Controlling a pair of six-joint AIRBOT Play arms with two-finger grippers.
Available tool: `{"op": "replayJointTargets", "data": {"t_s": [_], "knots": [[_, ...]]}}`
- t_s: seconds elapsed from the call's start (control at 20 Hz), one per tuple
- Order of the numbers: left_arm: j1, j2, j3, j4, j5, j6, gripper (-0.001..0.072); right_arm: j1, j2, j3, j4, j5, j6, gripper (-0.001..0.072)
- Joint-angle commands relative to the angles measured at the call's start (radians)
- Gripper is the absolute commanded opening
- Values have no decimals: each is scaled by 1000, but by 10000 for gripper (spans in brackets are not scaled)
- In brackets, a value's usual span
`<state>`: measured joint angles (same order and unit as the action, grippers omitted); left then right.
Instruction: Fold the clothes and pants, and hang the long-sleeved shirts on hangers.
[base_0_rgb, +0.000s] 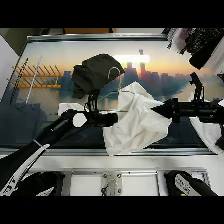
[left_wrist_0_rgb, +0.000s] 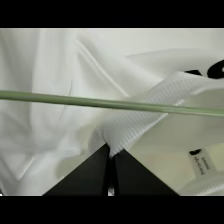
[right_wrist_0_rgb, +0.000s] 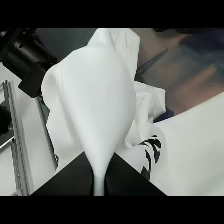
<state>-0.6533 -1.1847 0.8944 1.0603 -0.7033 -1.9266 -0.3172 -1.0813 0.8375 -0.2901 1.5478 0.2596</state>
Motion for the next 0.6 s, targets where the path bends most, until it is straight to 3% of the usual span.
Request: {"op": "replayJointTargets", "data": {"t_s": [0.0, 0.2, 0.55], "knots": [[59, 54, 0, 84, -95, 4, 14, -1, 50, 1, 60, 2, 27, 16], [156, 144, 0, 154, -224, 11, 13, -1, 160, 0, 57, -7, 116, 15], [198, 213, 0, 145, -237, 27, 14, 2, 317, 0, 60, -66, 243, 15]]}}
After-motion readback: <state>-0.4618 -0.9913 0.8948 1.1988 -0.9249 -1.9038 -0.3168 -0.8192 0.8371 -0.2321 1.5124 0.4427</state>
